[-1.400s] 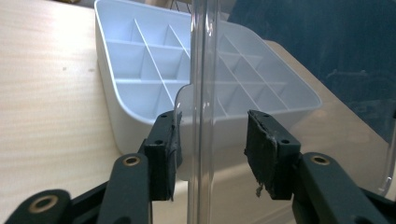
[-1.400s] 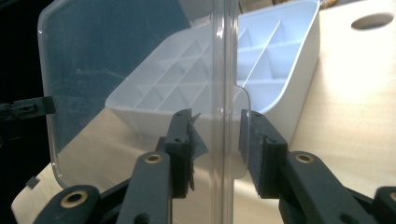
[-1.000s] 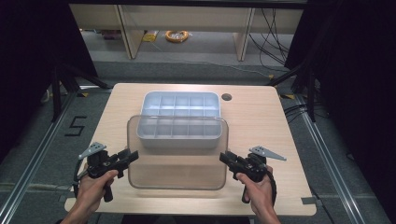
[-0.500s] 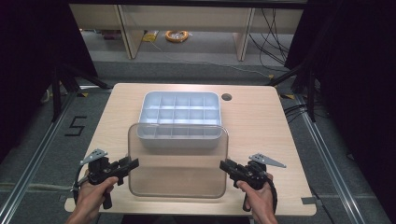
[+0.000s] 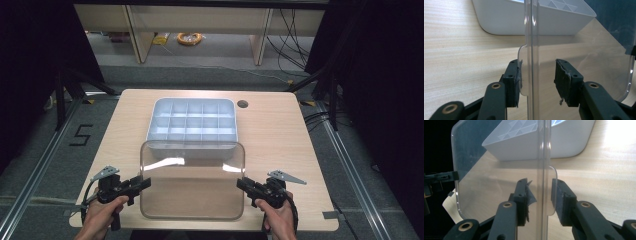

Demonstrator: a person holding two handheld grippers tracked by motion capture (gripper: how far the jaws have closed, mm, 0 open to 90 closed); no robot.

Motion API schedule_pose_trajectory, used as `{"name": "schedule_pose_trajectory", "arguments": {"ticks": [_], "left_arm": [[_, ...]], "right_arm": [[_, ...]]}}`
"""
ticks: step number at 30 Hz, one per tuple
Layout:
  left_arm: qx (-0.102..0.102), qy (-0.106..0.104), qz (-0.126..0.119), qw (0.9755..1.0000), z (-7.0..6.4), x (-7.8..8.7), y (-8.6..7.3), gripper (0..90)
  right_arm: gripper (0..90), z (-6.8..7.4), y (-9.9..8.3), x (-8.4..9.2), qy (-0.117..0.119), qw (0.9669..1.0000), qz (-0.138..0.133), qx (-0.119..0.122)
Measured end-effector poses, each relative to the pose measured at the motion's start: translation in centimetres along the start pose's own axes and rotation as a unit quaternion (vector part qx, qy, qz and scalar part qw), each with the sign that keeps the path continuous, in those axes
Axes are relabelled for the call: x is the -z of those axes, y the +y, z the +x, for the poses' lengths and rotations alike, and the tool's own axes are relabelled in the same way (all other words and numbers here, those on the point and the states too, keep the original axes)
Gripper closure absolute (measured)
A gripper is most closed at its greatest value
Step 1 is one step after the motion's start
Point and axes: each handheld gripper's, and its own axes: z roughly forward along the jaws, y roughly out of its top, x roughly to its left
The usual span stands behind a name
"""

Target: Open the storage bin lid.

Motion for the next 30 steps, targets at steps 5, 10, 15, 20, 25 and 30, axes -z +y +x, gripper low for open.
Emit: {"name": "schedule_pose_trajectory", "arguments": {"ticks": [5, 10, 15, 20, 25, 30], "left_arm": [[-0.011, 0.002, 0.007, 0.9999, -0.3, -0.1, -0.7, 54.6], [-0.009, 0.001, 0.016, 0.9998, -0.3, -0.2, -1.2, 54.2], [-0.001, 0.000, 0.025, 0.9997, 0.0, -0.4, -1.4, 53.5], [0.006, -0.002, 0.035, 0.9994, 0.2, -0.6, -1.6, 53.0], [0.001, 0.001, 0.046, 0.9989, 0.2, -0.7, -1.7, 52.2], [-0.004, -0.002, 0.061, 0.9981, 0.5, -0.9, -1.9, 51.3]], "right_arm": [[65.0, 0.0, -0.4, -0.1, -0.004, 0.9998, 0.011, -0.018], [64.1, -0.2, -0.6, 0.0, -0.006, 0.9996, 0.017, -0.020], [63.4, 0.1, -1.0, -0.2, -0.006, 0.9988, 0.028, -0.041], [62.2, -0.1, -1.3, -0.4, -0.014, 0.9983, 0.036, -0.043], [61.0, -0.4, -1.4, -0.6, -0.018, 0.9988, 0.042, -0.020], [60.1, -0.3, -1.6, -0.6, -0.021, 0.9982, 0.053, -0.019]]}}
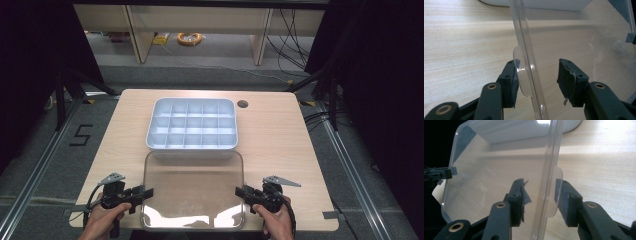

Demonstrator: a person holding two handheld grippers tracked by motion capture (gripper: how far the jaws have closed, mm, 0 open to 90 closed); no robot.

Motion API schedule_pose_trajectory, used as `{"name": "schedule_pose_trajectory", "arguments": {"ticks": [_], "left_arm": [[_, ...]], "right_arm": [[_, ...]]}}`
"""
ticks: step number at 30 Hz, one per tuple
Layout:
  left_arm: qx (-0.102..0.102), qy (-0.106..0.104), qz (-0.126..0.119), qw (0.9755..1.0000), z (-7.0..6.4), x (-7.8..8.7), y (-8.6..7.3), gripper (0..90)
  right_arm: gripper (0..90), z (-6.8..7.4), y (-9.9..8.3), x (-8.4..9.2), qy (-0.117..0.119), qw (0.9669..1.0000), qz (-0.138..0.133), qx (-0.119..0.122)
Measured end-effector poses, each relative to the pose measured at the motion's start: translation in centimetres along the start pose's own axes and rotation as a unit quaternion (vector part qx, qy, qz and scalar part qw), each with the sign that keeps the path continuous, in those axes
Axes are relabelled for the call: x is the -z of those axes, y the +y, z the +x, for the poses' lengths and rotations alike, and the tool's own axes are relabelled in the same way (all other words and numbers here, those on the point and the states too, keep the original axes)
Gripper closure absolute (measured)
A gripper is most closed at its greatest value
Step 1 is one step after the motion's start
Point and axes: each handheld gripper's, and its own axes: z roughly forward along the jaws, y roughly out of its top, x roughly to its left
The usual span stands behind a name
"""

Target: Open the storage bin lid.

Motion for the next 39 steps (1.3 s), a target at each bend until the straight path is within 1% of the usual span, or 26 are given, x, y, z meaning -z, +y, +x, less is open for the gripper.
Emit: {"name": "schedule_pose_trajectory", "arguments": {"ticks": [2, 4, 6, 7, 8, 9, 11, 13, 14, 19, 20, 21, 22, 26, 27, 28, 29, 30, 31, 32, 34, 35, 36, 37, 38, 39], "left_arm": [[0.000, 0.002, 0.000, 1.0000, 0.0, 0.0, 0.0, 51.3], [0.001, 0.002, -0.002, 1.0000, 0.0, -0.1, -0.1, 51.1], [0.001, 0.001, 0.002, 1.0000, 0.0, -0.2, -0.1, 51.0], [-0.002, 0.003, 0.008, 1.0000, 0.1, -0.2, -0.1, 50.8], [-0.002, 0.005, 0.009, 0.9999, 0.1, -0.3, -0.1, 50.8], [-0.002, 0.008, 0.009, 0.9999, 0.1, -0.3, -0.1, 50.8], [-0.009, 0.015, 0.010, 0.9998, 0.1, -0.4, -0.1, 51.2], [-0.008, 0.014, 0.010, 0.9998, 0.1, -0.5, -0.1, 51.3], [-0.007, 0.017, 0.012, 0.9998, 0.2, -0.5, -0.1, 51.3], [-0.004, 0.023, 0.015, 0.9996, 0.4, -0.9, 0.2, 51.4], [-0.003, 0.024, 0.015, 0.9996, 0.5, -0.9, 0.2, 51.4], [-0.004, 0.024, 0.016, 0.9996, 0.5, -0.9, 0.2, 51.4], [-0.004, 0.025, 0.018, 0.9995, 0.5, -0.9, 0.2, 51.4], [-0.005, 0.027, 0.018, 0.9995, 0.6, -1.1, 0.2, 51.4], [-0.005, 0.029, 0.020, 0.9994, 0.7, -1.1, 0.2, 51.5], [-0.005, 0.030, 0.023, 0.9993, 0.7, -1.1, 0.1, 51.5], [-0.004, 0.030, 0.024, 0.9992, 0.7, -1.2, 0.1, 51.4], [-0.012, 0.032, 0.033, 0.9989, 0.9, -1.1, 0.1, 51.3], [-0.004, 0.033, 0.025, 0.9991, 0.8, -1.2, 0.1, 51.2], [-0.004, 0.033, 0.025, 0.9991, 0.8, -1.2, 0.1, 51.1], [-0.019, 0.036, 0.040, 0.9984, 1.0, -1.2, 0.2, 50.3], [-0.015, 0.037, 0.040, 0.9984, 0.9, -1.3, 0.2, 49.9], [-0.009, 0.037, 0.032, 0.9988, 0.7, -1.5, 0.1, 49.3], [-0.010, 0.038, 0.031, 0.9987, 0.7, -1.5, 0.1, 48.6], [-0.010, 0.038, 0.031, 0.9987, 0.7, -1.5, 0.1, 48.4], [-0.022, 0.041, 0.044, 0.9979, 0.8, -1.5, 0.2, 47.9]], "right_arm": [[59.9, -0.1, -0.1, -0.1, -0.002, 1.0000, 0.000, 0.001], [59.7, -0.1, -0.1, -0.1, -0.001, 1.0000, 0.003, -0.003], [59.5, -0.1, -0.1, -0.1, -0.001, 1.0000, 0.005, 0.001], [58.9, -0.2, -0.2, -0.3, -0.006, 0.9999, 0.008, -0.002], [58.7, -0.2, -0.2, -0.3, -0.005, 0.9999, 0.011, -0.003], [58.5, -0.4, -0.2, -0.4, -0.009, 0.9999, 0.012, 0.003], [58.2, -0.4, -0.2, -0.4, -0.011, 0.9998, 0.018, 0.001], [58.0, -0.4, -0.3, -0.5, -0.011, 0.9997, 0.020, -0.002], [57.5, -0.5, -0.2, -0.6, -0.016, 0.9996, 0.022, -0.001], [56.2, -0.6, -0.1, -1.0, -0.024, 0.9993, 0.027, 0.004], [55.9, -0.6, -0.1, -1.0, -0.023, 0.9993, 0.030, 0.005], [55.8, -0.5, -0.1, -1.1, -0.026, 0.9993, 0.028, 0.005], [55.7, -0.5, -0.1, -1.2, -0.025, 0.9993, 0.027, 0.003], [54.6, -0.5, 0.0, -1.3, -0.030, 0.9990, 0.033, 0.010], [54.6, -0.5, -0.1, -1.4, -0.038, 0.9986, 0.032, 0.017], [54.8, -0.3, 0.0, -1.3, -0.036, 0.9986, 0.034, 0.021], [55.0, -0.3, 0.1, -1.4, -0.052, 0.9975, 0.036, 0.031], [54.9, -0.2, 0.1, -1.4, -0.050, 0.9974, 0.037, 0.036], [54.8, -0.2, 0.2, -1.4, -0.055, 0.9970, 0.038, 0.038], [54.8, -0.2, 0.2, -1.4, -0.055, 0.9970, 0.038, 0.038], [54.8, -0.2, 0.2, -1.6, -0.059, 0.9968, 0.042, 0.034], [54.7, -0.2, 0.2, -1.6, -0.057, 0.9968, 0.044, 0.034], [54.6, -0.2, 0.2, -1.7, -0.060, 0.9966, 0.043, 0.036], [54.5, -0.3, 0.2, -1.8, -0.060, 0.9966, 0.042, 0.038], [54.4, -0.3, 0.2, -1.8, -0.053, 0.9970, 0.042, 0.037], [54.2, -0.4, 0.2, -1.9, -0.055, 0.9970, 0.042, 0.034]]}}
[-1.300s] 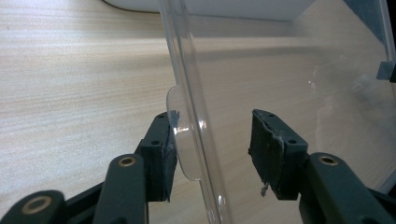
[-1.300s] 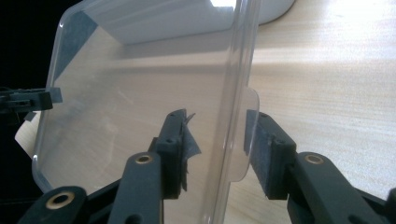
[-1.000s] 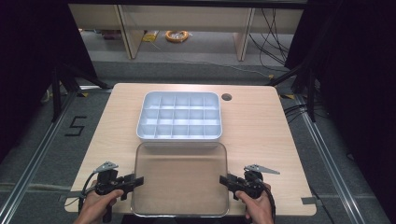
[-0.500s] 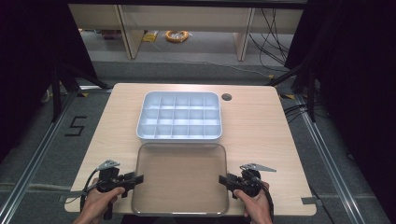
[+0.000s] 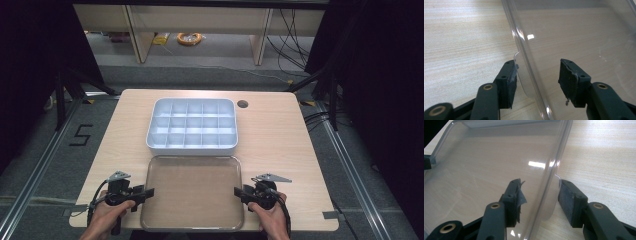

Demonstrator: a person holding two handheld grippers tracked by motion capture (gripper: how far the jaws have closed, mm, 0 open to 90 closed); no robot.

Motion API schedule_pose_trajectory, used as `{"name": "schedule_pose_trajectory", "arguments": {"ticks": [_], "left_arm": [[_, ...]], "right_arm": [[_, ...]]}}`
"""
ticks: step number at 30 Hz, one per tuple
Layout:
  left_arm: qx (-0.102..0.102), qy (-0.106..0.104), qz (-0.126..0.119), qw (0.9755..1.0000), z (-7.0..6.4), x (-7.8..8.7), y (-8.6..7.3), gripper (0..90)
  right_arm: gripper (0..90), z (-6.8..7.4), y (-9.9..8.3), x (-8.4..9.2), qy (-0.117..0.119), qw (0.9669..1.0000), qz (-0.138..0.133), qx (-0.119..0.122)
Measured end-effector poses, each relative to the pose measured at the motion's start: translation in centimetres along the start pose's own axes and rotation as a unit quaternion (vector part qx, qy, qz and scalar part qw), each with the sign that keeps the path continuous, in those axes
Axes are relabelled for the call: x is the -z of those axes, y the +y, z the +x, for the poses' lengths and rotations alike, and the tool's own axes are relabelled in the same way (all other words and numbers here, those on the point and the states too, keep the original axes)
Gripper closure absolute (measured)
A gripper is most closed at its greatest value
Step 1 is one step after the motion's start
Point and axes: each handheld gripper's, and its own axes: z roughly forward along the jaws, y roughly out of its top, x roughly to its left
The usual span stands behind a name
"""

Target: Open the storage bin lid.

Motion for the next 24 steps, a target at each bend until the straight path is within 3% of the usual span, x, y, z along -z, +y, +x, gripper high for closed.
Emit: {"name": "schedule_pose_trajectory", "arguments": {"ticks": [5, 10, 12, 15, 16, 22, 23, 24], "left_arm": [[-0.007, 0.008, 0.005, 0.9999, -0.2, -0.2, 0.1, 44.2], [0.005, 0.009, 0.003, 0.9999, 0.1, 0.0, 0.3, 33.6], [0.006, 0.019, -0.006, 0.9998, 0.3, 0.2, 0.5, 34.3], [0.012, 0.018, -0.018, 0.9996, 0.3, 0.3, 0.5, 34.3], [0.017, 0.015, -0.027, 0.9994, 0.1, 0.2, 0.5, 34.2], [-0.005, 0.003, -0.038, 0.9993, -0.4, 0.3, 0.7, 32.0], [-0.011, -0.004, -0.044, 0.9990, -0.5, 0.4, 0.7, 30.0], [-0.022, -0.005, -0.046, 0.9987, -0.6, 0.5, 0.8, 29.4]], "right_arm": [[53.8, -0.1, 0.0, -0.2, -0.001, 1.0000, -0.002, 0.000], [54.1, -0.2, 0.2, -0.3, 0.005, 1.0000, -0.004, -0.005], [54.0, -0.4, 0.5, -0.1, 0.005, 0.9999, -0.013, -0.005], [53.5, -0.6, 0.7, 0.2, -0.001, 0.9999, -0.014, -0.002], [52.7, -0.7, 0.7, 0.2, -0.002, 0.9997, -0.026, -0.004], [44.0, -0.7, 1.1, 0.5, 0.001, 0.9989, -0.042, 0.019], [37.8, -0.7, 1.4, 0.7, -0.003, 0.9979, -0.050, 0.042], [35.9, -0.6, 1.5, 0.7, -0.007, 0.9971, -0.056, 0.050]]}}
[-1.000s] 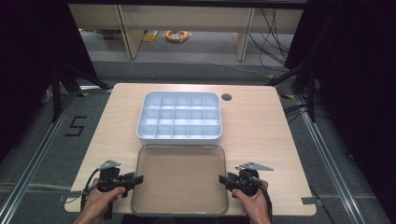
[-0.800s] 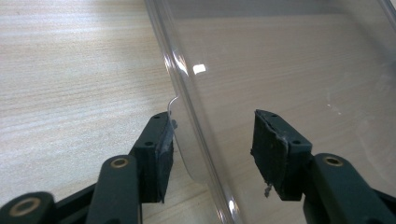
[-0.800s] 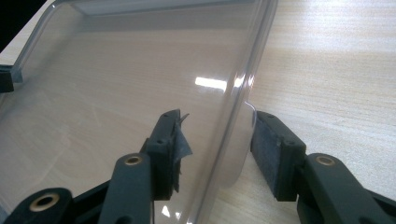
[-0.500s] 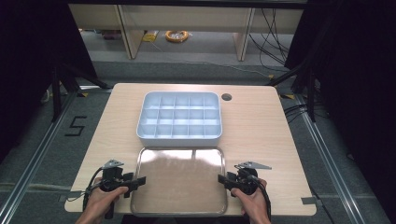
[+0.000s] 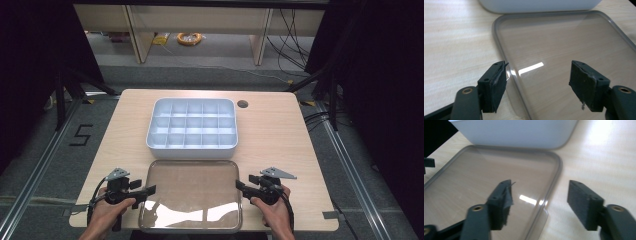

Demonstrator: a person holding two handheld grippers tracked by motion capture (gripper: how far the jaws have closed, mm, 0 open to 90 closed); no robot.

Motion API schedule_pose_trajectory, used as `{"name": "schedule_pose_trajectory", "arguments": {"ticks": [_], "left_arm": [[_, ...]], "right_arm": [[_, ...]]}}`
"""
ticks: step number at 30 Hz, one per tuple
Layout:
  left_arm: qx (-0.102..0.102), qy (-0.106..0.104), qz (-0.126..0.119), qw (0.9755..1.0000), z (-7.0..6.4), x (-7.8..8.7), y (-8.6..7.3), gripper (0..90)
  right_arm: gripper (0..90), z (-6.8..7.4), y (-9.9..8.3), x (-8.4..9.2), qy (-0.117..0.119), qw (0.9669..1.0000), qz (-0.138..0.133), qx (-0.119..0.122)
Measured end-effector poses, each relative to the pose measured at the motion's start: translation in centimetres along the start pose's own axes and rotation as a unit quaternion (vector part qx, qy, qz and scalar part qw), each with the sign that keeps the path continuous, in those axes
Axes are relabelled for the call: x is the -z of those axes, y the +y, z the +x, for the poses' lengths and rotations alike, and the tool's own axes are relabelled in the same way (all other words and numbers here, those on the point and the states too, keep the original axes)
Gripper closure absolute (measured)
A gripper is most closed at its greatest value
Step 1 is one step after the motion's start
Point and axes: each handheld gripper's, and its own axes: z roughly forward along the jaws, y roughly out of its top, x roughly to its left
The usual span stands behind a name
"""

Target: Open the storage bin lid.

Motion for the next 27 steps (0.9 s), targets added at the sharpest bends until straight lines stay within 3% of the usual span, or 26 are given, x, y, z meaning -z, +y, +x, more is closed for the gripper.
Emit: {"name": "schedule_pose_trajectory", "arguments": {"ticks": [3, 7, 8, 9, 10, 11, 14, 15, 16, 20, 21, 22, 24, 26, 27], "left_arm": [[-0.014, 0.000, -0.008, 0.9999, -0.3, 0.1, 0.0, 26.8], [-0.017, -0.011, -0.015, 0.9997, -0.4, 0.3, 0.0, 23.0], [-0.018, -0.011, -0.015, 0.9997, -0.5, 0.3, 0.0, 22.4], [-0.018, -0.011, -0.015, 0.9997, -0.5, 0.3, 0.0, 21.6], [-0.028, -0.021, -0.017, 0.9992, -0.7, 0.4, -0.1, 19.8], [-0.033, -0.031, -0.012, 0.9989, -0.7, 0.5, -0.1, 19.0], [-0.044, -0.044, -0.012, 0.9980, -1.1, 0.7, -0.2, 16.5], [-0.046, -0.045, -0.013, 0.9978, -1.2, 0.8, -0.2, 16.3], [-0.051, -0.046, -0.013, 0.9976, -1.2, 0.8, -0.3, 15.7], [-0.056, -0.054, -0.016, 0.9968, -1.6, 1.0, -0.5, 15.4], [-0.054, -0.056, -0.013, 0.9969, -1.7, 1.0, -0.6, 15.4], [-0.057, -0.055, -0.012, 0.9968, -1.7, 1.1, -0.6, 15.4], [-0.063, -0.058, -0.012, 0.9963, -1.9, 1.3, -0.8, 15.4], [-0.068, -0.055, -0.012, 0.9961, -2.1, 1.6, -0.9, 15.4], [-0.069, -0.054, -0.013, 0.9960, -2.2, 1.8, -1.1, 15.4]], "right_arm": [[30.2, 0.3, 0.3, 0.4, 0.012, 0.9995, -0.020, 0.020], [25.5, 1.0, 0.4, 0.9, 0.048, 0.9981, -0.034, 0.017], [24.5, 1.0, 0.4, 0.9, 0.050, 0.9973, -0.038, 0.039], [24.5, 1.0, 0.4, 0.9, 0.050, 0.9973, -0.038, 0.039], [20.5, 1.2, 0.4, 1.3, 0.059, 0.9956, -0.042, 0.060], [20.4, 1.5, 0.3, 1.4, 0.061, 0.9964, -0.041, 0.041], [18.6, 1.6, 0.3, 1.6, 0.067, 0.9940, -0.049, 0.070], [18.2, 1.9, 0.2, 1.8, 0.071, 0.9950, -0.041, 0.056], [18.2, 1.8, 0.1, 1.7, 0.074, 0.9939, -0.044, 0.069], [17.3, 2.1, -0.2, 2.0, 0.073, 0.9947, -0.028, 0.067], [17.1, 2.0, -0.3, 1.8, 0.077, 0.9938, -0.036, 0.071], [17.1, 2.0, -0.4, 2.0, 0.065, 0.9948, -0.026, 0.074], [17.0, 2.1, -0.6, 2.2, 0.081, 0.9941, -0.032, 0.064], [17.0, 2.3, -0.8, 2.6, 0.072, 0.9958, -0.022, 0.053], [17.0, 2.3, -1.0, 2.6, 0.077, 0.9950, -0.031, 0.056]]}}
